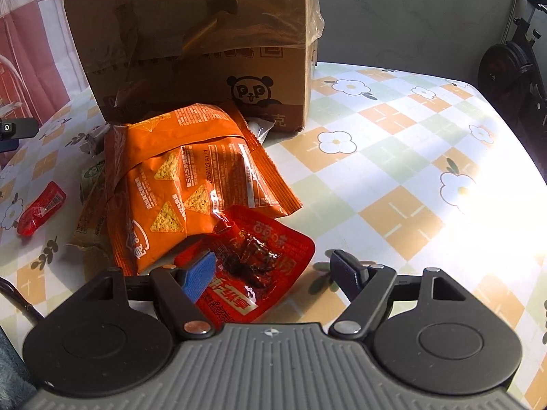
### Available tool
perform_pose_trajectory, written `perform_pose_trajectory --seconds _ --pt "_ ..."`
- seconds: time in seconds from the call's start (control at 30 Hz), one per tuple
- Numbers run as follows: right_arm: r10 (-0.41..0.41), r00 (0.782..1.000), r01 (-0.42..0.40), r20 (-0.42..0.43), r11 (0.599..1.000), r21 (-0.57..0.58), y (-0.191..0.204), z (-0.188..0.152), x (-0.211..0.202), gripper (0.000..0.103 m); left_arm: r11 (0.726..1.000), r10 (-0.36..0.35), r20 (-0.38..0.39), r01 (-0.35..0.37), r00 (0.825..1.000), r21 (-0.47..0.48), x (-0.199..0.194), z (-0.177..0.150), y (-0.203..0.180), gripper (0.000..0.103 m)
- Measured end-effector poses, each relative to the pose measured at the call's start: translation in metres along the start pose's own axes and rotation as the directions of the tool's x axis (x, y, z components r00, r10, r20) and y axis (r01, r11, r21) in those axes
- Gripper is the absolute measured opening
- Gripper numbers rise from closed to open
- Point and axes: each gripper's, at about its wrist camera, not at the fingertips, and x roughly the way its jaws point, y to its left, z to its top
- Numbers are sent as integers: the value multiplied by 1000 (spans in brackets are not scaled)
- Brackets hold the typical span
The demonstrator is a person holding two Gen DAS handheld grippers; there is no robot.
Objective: Organize snacks
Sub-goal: 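Move both open tools back toward the remaining snacks beside the box, then grasp a red sauce packet with the right tool while the left tool grasps another red packet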
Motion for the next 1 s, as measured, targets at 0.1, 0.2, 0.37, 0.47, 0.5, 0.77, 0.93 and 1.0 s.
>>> perform_pose_trajectory --seconds 0.1,0.2,0.37,0.47,0.5,0.77,0.93,1.0 --pt "6 1000 -6 4 1000 -6 -2 -1 -1 70 1000 -4 -6 4 1000 3 1 -1 -1 88" --pt "3 1000 -3 20 999 -39 -1 0 -1 51 1000 -3 -2 3 1000 2 1 -2 -2 88" --pt "25 998 -19 66 996 -92 4 -2 4 49 1000 -6 -8 6 1000 4 1 -3 -2 88" --pt "24 995 -14 94 994 -107 6 -5 7 51 1000 -6 -13 7 1000 7 2 -4 -3 88" --pt "25 995 -14 101 994 -109 6 -5 8 51 1000 -7 -15 7 1000 8 2 -4 -4 88" --pt "65 989 -51 134 993 -105 7 -4 -10 8 1000 11 -15 -11 1000 -1 1 -6 0 88" --pt "52 982 -52 180 999 -9 -11 3 -24 8 1000 28 -45 -29 999 -12 4 -8 2 88" --pt "45 978 -53 204 998 35 -19 7 -30 8 1000 22 -45 -22 999 -13 4 -8 2 88"
